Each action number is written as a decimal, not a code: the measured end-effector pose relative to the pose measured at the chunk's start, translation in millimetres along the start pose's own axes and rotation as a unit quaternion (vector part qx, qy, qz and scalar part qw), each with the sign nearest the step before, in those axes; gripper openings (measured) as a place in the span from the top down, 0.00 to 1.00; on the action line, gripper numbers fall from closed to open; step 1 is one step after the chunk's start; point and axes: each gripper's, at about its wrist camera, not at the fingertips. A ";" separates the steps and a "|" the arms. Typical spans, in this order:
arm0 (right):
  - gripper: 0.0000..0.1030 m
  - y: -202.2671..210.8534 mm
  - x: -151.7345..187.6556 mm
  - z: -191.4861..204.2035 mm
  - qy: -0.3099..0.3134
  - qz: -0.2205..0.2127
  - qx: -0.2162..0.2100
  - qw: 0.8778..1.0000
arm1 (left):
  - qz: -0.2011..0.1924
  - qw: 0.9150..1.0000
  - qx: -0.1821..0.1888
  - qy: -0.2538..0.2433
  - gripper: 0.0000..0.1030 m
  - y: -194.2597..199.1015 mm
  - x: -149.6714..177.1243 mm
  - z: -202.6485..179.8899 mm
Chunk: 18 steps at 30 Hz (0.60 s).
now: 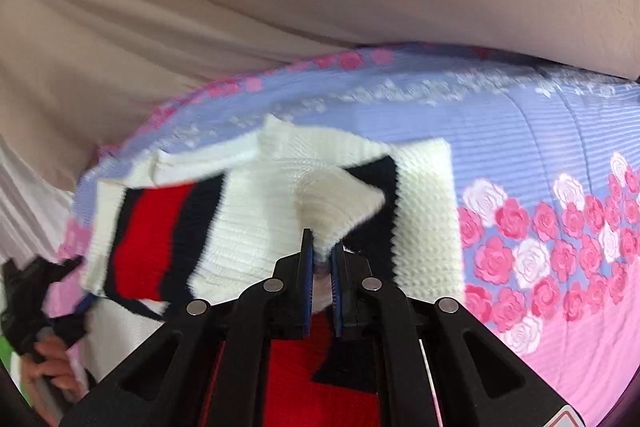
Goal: Fold small clothes
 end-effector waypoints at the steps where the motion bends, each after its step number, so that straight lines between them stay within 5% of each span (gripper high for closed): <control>1: 0.93 3.9 -3.1 1.5 -0.006 -0.007 -0.009 1.000 | -0.005 1.000 -0.002 -0.005 0.59 -2.0 -3.5 -2.1; 2: 0.93 7.2 -5.0 -0.2 -0.009 -0.013 -0.016 1.000 | -0.010 1.000 -0.007 -0.011 0.73 -3.5 -6.9 -3.7; 5: 0.93 20.4 -6.8 -2.1 -0.021 -0.049 -0.044 0.998 | -0.027 0.999 -0.039 -0.025 0.85 -5.7 -13.8 -0.7; 7: 0.93 -1.5 1.1 -13.8 -0.032 -0.016 -0.012 0.999 | -0.026 0.997 -0.057 -0.033 0.89 -11.9 -14.7 6.6; 9: 0.93 -23.7 16.3 -33.4 -0.071 0.036 0.007 0.997 | -0.033 0.997 -0.058 -0.047 0.89 -10.6 -16.0 9.8; 12: 0.93 2.2 20.1 -33.3 -0.088 -0.011 -0.042 0.995 | -0.044 0.995 -0.066 -0.053 0.89 -10.6 -20.4 12.9; 16: 0.91 -12.3 25.8 -43.3 -0.102 0.030 -0.010 0.994 | -0.039 0.995 -0.067 -0.055 0.89 -12.1 -22.1 14.3; 18: 0.82 7.3 28.2 -35.7 -0.106 0.007 -0.003 0.994 | -0.038 0.995 -0.068 -0.066 0.88 -11.1 -21.6 14.5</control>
Point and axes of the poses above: each gripper's, at about its wrist camera, not at the fingertips, and y roughly against the way its jaws point, z to its left, x to its underside, and after that the axes turned 9 degrees about -x, right-handed
